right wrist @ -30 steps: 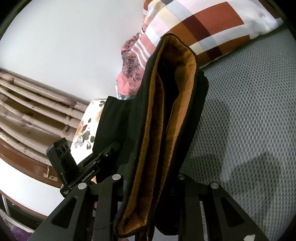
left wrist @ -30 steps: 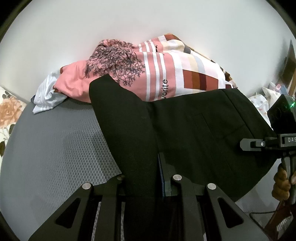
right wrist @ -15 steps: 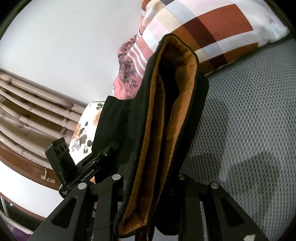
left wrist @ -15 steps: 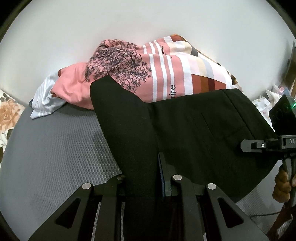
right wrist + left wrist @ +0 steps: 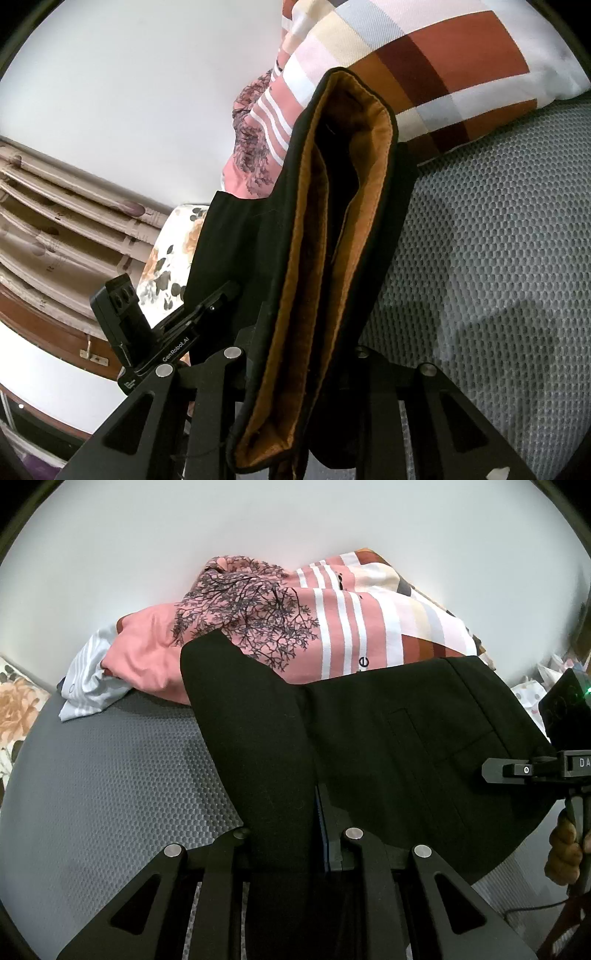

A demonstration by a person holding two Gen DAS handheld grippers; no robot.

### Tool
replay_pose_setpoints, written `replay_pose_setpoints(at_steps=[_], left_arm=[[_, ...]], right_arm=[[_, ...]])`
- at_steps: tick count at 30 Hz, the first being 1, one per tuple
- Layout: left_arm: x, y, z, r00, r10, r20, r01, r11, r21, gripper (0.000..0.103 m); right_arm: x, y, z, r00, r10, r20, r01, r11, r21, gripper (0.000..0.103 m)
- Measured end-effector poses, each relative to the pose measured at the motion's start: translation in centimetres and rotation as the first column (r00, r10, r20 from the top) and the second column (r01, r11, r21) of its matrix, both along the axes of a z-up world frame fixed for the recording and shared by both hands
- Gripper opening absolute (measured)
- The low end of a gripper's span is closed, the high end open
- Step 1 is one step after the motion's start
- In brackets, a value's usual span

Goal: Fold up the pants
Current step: 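Keep pinching the orange-lined fold with the right gripper, pressing it flat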

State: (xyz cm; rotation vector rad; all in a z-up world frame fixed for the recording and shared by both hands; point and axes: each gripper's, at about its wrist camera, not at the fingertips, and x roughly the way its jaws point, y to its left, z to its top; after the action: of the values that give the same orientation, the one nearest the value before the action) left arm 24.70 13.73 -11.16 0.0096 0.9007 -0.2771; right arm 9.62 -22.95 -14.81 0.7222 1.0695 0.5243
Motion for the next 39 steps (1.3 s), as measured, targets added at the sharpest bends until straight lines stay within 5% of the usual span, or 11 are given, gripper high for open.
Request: replay_pose_setpoints(at_steps=[39], left_arm=[[1.7,1.2,-3.5,0.999,0.027,-0.039,-0.026,1.000,0.004,0.018]], right_arm=[[0.5,2.0,0.0,1.000,-0.001,-0.026,0.000,0.999,-0.036,0.023]])
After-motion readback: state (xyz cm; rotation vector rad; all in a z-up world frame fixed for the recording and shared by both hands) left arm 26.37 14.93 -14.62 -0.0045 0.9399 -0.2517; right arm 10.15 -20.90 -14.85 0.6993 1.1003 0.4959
